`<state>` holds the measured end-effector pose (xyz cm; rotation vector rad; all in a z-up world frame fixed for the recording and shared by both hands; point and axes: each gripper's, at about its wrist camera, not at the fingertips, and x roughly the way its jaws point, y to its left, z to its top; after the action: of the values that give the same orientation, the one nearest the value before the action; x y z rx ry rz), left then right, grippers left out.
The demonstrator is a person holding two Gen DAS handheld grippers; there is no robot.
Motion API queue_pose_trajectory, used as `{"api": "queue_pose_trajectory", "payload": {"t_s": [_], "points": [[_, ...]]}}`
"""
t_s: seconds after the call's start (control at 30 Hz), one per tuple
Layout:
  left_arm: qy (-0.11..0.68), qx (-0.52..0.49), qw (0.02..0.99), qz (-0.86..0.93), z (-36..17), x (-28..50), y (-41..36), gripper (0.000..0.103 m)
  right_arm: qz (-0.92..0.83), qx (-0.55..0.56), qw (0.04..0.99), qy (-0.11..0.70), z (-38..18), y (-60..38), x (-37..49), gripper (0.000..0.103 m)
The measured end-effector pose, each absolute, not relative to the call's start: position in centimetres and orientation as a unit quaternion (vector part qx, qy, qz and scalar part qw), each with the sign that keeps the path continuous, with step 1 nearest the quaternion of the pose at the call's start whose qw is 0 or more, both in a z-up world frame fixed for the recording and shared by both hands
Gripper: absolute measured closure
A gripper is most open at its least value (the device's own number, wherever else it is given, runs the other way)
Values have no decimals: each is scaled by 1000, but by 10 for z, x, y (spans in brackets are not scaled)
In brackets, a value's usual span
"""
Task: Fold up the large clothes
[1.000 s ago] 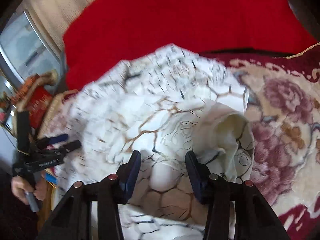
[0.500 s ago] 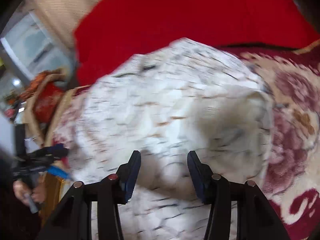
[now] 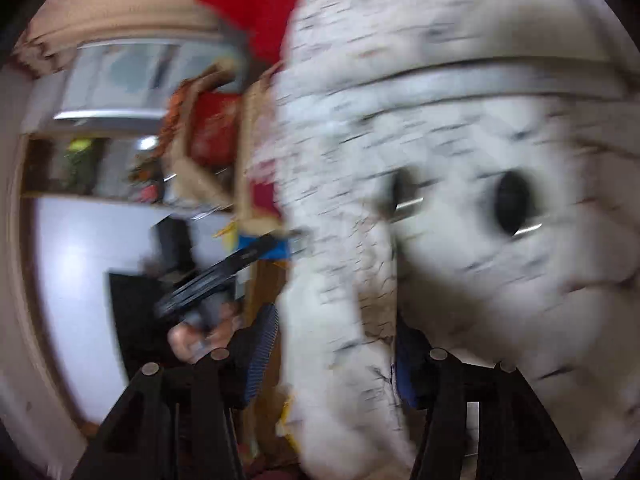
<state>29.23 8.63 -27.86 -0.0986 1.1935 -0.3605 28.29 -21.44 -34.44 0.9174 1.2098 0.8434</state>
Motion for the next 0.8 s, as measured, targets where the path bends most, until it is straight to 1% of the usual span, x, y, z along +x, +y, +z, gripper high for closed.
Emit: {"api": "queue_pose_trajectory", "payload": {"t_s": [0.17, 0.3, 0.37, 0.43, 0.5, 0.53, 0.57, 0.6, 0.63, 0.67, 0.8], "points": [[534, -37, 826, -177, -256, 282, 94, 27, 491, 339, 624, 505, -298, -184, 245, 46], [518, -22, 833, -192, -241, 266, 97, 27, 548, 269, 598, 520, -289, -177, 176, 46], [511, -3, 836, -198, -239, 262, 94, 27, 540, 229, 617, 525, -288, -183, 141, 46], [511, 8, 837, -197, -241, 259, 91, 27, 500, 217, 655, 523, -285, -199, 126, 46], [522, 6, 834, -181, -247, 259, 92, 27, 438, 204, 708, 516, -278, -209, 131, 43], [526, -2, 833, -174, -250, 260, 95, 27, 404, 204, 735, 504, -273, -213, 138, 38], [528, -12, 832, -171, -252, 260, 98, 27, 394, 209, 744, 497, -271, -214, 143, 32], [528, -20, 832, -170, -253, 259, 101, 27, 385, 214, 752, 490, -266, -210, 151, 29], [527, -22, 833, -167, -253, 257, 106, 27, 377, 211, 764, 479, -261, -203, 159, 24], [526, -22, 835, -160, -253, 254, 112, 27, 374, 202, 770, 476, -258, -192, 166, 21], [529, -40, 837, -133, -259, 247, 143, 27, 390, 119, 773, 486, -253, -142, 173, 21]]}}
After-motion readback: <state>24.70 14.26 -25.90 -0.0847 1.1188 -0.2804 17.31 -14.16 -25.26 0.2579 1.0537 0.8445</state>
